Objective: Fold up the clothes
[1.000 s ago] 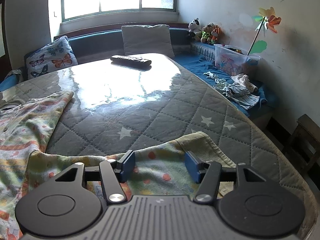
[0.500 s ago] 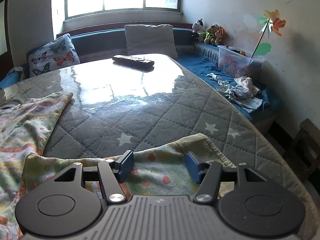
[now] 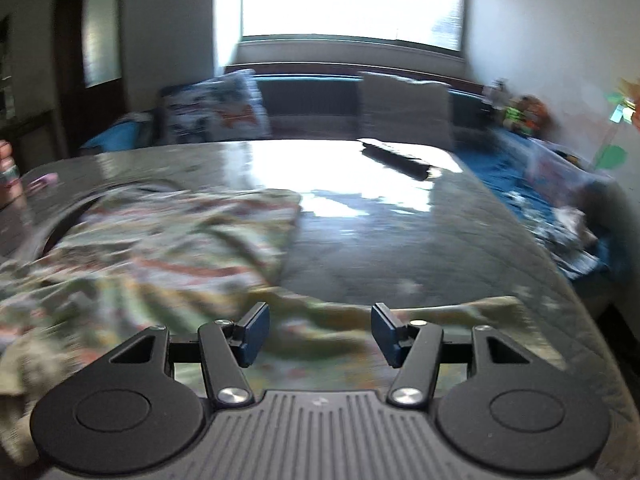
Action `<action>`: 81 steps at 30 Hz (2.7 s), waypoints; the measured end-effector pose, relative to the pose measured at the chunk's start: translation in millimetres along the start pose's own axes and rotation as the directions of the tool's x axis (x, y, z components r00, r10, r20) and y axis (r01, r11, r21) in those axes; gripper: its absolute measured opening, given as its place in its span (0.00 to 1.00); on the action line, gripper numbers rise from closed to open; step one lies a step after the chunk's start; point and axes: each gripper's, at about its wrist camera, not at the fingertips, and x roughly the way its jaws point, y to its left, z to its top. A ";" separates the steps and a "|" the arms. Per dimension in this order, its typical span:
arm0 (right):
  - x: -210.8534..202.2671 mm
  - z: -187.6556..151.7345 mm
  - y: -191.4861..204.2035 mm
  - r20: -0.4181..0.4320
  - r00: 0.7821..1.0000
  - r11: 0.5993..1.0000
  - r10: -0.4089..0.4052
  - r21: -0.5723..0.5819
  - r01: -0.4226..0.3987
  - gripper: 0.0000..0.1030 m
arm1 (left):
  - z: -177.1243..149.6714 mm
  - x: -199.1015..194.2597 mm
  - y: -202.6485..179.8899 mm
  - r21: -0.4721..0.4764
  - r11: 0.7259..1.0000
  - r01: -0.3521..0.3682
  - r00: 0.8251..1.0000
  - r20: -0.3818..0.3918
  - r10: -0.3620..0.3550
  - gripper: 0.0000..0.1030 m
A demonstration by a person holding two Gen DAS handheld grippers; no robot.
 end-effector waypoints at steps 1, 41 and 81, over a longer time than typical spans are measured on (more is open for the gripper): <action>-2.0 -0.5 9.2 -0.003 1.000 1.000 0.026 -0.016 -0.026 0.53 | -0.7 -1.2 -7.7 0.012 1.000 0.024 1.000 0.000 -0.024 0.11; -35.7 -5.3 103.3 -0.029 0.905 0.905 0.424 -0.035 -0.425 0.04 | -20.0 37.4 -121.7 0.134 0.915 0.381 0.924 -0.099 -0.370 0.10; 3.7 -28.5 141.5 -0.149 0.919 0.892 0.366 -0.225 -0.392 0.13 | -34.0 -35.3 -112.1 0.234 0.828 0.510 0.856 -0.047 -0.515 0.10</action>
